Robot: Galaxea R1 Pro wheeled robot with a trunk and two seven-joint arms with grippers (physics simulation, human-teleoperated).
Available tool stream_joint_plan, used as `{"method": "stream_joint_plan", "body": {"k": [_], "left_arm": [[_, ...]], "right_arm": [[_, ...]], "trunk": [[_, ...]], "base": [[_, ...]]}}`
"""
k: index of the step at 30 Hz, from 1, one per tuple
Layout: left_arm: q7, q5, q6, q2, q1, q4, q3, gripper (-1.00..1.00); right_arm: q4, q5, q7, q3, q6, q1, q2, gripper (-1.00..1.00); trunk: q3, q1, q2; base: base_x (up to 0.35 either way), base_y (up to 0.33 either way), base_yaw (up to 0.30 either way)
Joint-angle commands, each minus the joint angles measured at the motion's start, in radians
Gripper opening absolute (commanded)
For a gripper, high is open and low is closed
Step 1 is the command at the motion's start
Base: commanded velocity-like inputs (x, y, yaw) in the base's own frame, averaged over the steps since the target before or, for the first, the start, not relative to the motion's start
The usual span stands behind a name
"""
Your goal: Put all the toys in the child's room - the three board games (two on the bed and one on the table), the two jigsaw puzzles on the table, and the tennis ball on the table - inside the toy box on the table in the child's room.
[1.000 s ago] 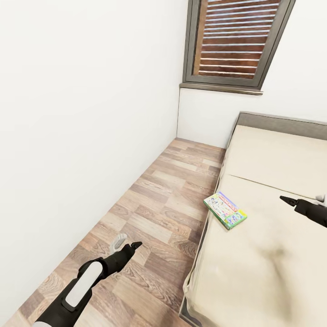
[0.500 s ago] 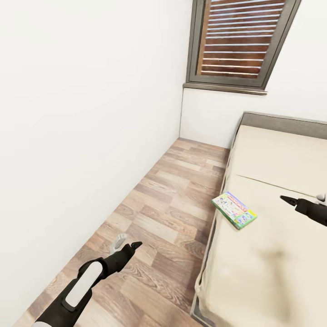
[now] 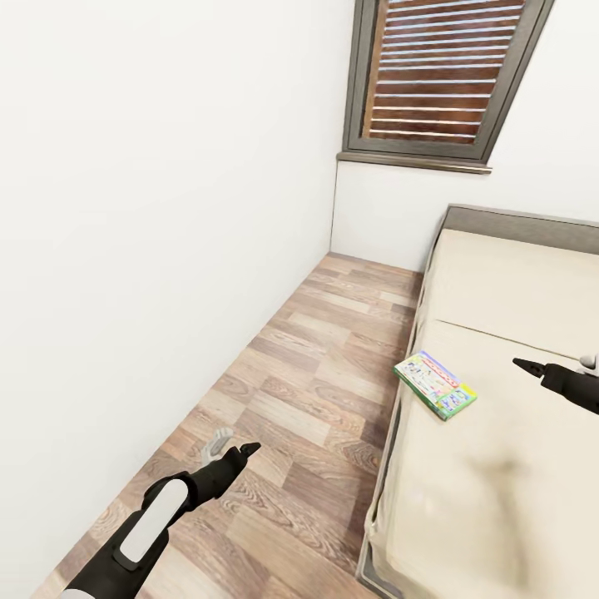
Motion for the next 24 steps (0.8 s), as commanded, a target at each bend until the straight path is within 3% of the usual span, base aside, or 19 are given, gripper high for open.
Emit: {"method": "stream_joint_plan", "body": {"k": [1, 13, 24], "left_arm": [[0.009, 0.011, 0.000, 0.001, 0.000, -0.002, -0.003, 1.00], [0.009, 0.011, 0.000, 0.001, 0.000, -0.002, -0.003, 1.00], [0.009, 0.011, 0.000, 0.000, 0.000, -0.001, -0.003, 1.00]], "right_arm": [[0.000, 0.003, 0.006, -0.002, 0.005, -0.001, 0.000, 1.00], [-0.002, 0.003, 0.005, -0.002, 0.012, -0.001, 0.000, 1.00], [-0.002, 0.003, 0.005, -0.002, 0.013, -0.001, 0.001, 1.00]], "trunk": [[-0.001, 0.000, 0.000], [0.001, 0.000, 0.000], [0.001, 0.000, 0.000]], "base": [[0.000, 0.017, -0.033], [0.000, 0.006, -0.125], [0.000, 0.004, -0.010]]}}
